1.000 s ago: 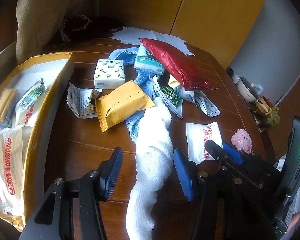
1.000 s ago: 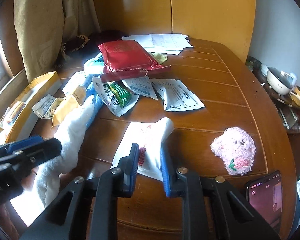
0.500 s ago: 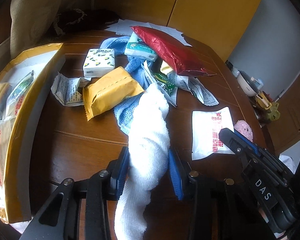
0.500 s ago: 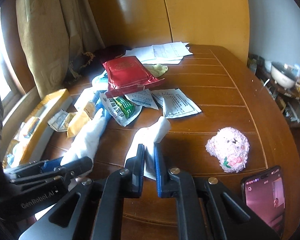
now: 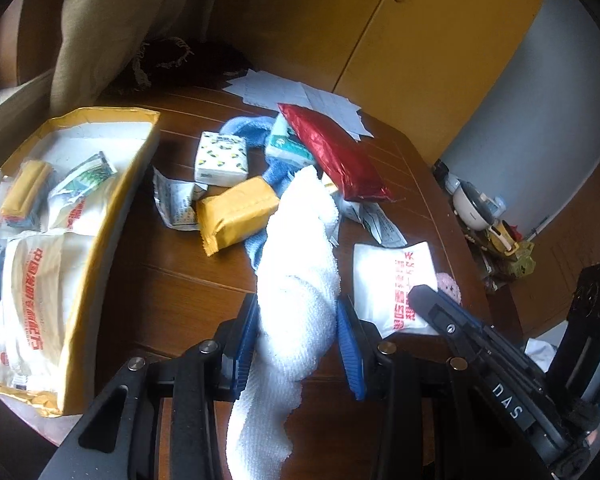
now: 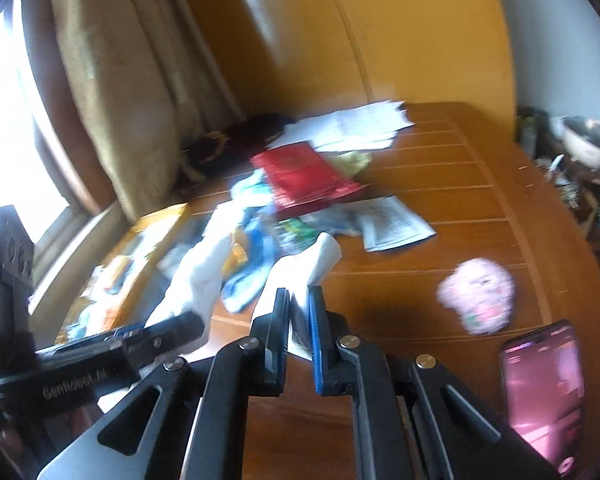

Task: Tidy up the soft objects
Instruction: 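Carry the white towel and white packet over the box and release both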

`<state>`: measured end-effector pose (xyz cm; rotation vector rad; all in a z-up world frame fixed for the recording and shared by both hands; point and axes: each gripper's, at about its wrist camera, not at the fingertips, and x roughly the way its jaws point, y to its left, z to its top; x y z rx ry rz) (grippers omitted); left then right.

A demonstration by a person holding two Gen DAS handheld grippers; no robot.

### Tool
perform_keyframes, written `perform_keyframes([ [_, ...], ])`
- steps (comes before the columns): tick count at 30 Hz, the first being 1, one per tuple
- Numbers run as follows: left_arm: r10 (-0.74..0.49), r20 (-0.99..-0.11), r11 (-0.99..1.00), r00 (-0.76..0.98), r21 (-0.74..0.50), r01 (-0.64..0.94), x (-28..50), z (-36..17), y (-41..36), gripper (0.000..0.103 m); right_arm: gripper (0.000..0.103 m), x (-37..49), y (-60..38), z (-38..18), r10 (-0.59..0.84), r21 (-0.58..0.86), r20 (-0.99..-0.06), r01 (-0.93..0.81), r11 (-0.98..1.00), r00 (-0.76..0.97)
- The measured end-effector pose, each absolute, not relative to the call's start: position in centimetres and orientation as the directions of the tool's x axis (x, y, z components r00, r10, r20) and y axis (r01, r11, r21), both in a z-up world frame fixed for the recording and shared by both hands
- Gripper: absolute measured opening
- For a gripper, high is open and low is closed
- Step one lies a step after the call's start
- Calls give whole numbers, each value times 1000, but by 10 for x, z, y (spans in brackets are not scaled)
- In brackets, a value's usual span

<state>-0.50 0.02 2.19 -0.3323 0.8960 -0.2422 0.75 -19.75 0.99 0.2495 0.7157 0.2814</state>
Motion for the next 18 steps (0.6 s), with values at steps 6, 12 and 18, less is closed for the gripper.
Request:
perform_keyframes([
  [6, -240, -684, 931, 689, -363, -37, -22, 54, 66, 39, 9, 17, -148, 15, 509, 394, -595, -326, 859, 622],
  [12, -49, -657, 931, 752, -304, -205, -25, 72, 143, 39, 9, 24, -89, 22, 596, 390, -590, -453, 801, 545],
  [18, 16, -676, 921, 736, -278, -275, -24, 58, 181, 40, 10, 33, -40, 24, 599, 333, -623, -522, 785, 503],
])
